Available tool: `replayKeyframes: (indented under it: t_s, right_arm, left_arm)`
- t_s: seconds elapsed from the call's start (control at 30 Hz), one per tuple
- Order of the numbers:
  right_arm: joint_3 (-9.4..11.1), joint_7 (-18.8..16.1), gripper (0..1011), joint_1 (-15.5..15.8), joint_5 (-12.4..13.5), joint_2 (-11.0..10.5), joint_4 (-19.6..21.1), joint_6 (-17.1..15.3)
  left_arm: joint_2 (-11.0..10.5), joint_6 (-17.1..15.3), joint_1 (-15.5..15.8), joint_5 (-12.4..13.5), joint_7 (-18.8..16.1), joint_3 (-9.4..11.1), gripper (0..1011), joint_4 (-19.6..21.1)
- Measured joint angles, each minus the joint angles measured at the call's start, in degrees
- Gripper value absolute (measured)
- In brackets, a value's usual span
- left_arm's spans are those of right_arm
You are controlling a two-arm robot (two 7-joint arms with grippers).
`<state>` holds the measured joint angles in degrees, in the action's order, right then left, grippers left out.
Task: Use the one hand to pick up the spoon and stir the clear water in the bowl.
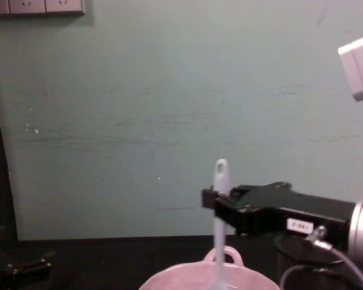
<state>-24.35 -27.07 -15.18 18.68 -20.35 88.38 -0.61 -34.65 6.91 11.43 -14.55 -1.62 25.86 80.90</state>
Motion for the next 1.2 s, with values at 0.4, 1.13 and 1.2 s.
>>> replayKeyframes:
  t_s: [0.4,1.13,1.2]
  right_arm:
    - [-3.2,0.9,127,-1.6,-0.1,3.7,-3.1,3.0]
    - [0.9,5.5,129,-4.4,-6.0,5.2,-9.4,8.7]
    - [1.3,4.5,127,-3.2,-5.5,4.1,-7.2,7.6]
  left_arm:
    - [0.0,0.0,0.0,0.0,0.0,0.0,1011,0.0]
    - [0.0,0.0,0.0,0.0,0.0,0.0,1011,0.0]
    - [0.0,0.0,0.0,0.0,0.0,0.0,1011,0.0]
